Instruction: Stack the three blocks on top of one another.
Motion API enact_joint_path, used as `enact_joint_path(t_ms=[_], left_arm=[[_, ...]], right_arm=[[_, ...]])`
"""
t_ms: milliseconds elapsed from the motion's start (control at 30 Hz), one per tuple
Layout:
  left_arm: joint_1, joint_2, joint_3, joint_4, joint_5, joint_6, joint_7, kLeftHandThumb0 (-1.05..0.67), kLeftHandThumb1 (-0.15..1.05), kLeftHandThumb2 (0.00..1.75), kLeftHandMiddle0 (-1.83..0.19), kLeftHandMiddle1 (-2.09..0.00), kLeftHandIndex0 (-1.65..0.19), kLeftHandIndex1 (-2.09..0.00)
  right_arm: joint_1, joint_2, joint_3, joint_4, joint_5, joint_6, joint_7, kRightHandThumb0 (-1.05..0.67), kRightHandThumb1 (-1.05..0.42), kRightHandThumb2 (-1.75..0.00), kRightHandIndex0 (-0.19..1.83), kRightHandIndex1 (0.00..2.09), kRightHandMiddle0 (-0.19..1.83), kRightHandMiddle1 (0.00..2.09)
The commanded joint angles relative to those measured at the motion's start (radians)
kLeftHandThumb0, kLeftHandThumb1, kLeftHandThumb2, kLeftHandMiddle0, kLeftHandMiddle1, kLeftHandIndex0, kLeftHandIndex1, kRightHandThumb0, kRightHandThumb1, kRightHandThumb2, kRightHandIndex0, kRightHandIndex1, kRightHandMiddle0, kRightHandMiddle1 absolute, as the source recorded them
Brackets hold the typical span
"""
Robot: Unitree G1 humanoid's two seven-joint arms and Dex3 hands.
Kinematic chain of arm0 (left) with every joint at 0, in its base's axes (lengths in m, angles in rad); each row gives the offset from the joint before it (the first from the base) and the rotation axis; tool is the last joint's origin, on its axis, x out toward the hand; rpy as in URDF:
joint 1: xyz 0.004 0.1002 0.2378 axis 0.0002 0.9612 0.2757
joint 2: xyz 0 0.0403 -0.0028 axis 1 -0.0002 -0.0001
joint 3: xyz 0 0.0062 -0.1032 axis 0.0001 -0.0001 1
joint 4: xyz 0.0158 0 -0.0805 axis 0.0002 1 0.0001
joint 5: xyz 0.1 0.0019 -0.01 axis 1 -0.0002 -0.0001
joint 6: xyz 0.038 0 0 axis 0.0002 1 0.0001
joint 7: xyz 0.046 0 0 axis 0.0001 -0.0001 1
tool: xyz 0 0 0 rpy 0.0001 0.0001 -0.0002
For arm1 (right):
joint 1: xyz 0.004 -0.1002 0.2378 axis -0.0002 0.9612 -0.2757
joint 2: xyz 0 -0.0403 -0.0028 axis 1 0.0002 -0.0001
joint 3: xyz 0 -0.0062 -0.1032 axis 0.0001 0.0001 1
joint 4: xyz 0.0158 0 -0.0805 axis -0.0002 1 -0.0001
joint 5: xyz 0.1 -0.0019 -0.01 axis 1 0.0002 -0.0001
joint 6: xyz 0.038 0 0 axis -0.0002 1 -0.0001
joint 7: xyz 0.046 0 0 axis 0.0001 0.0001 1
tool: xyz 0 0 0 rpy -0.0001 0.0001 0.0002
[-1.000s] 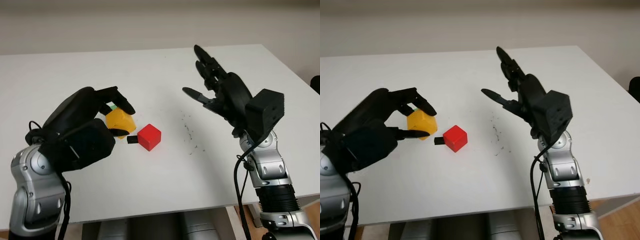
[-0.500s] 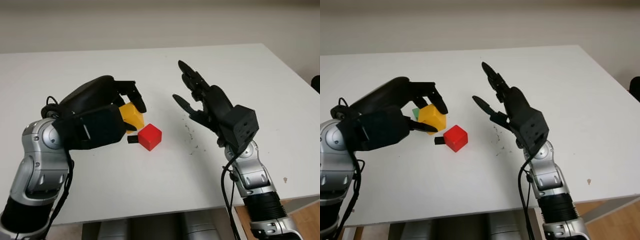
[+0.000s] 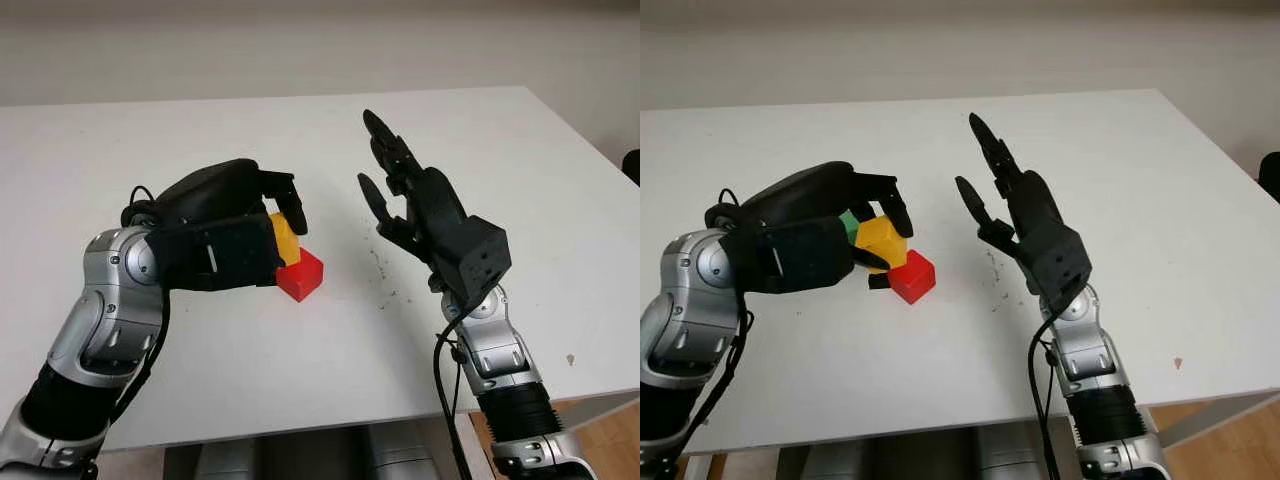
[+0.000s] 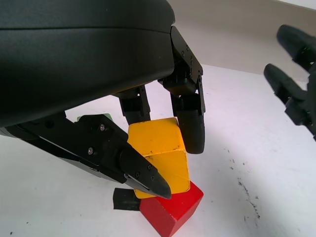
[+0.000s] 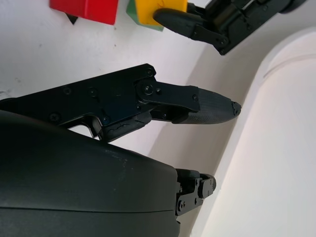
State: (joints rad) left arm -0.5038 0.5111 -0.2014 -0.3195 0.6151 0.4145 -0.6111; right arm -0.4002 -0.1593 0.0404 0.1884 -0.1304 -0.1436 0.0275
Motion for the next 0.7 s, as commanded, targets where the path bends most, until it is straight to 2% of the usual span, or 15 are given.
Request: enact_joint_path(t_ms=[0,667], left_arm=[[-0.025,-0.001,-0.008,0.011,-0.001,-0.017,0.016,-0.08,0.88,0.05,-0.64,-1.25,-0.49,-1.19],[-0.064,-0.004,-0.045,0.063,0.003,-0.063,0.037,-0.06,0.90,0.05,-0.60,-1.24,-0.47,-1.21]], right_arm=[[-0.017,0.015,-0.014,0.011,0.011,-0.022,-0.013,-0.71,-1.05,-0.56,0.07,0.05,0.08,0.07],[-0.017,0.029,-0.029,0.013,0.027,-0.028,-0.030,-0.72,-1.05,-0.54,0.08,0.06,0.09,0.07]])
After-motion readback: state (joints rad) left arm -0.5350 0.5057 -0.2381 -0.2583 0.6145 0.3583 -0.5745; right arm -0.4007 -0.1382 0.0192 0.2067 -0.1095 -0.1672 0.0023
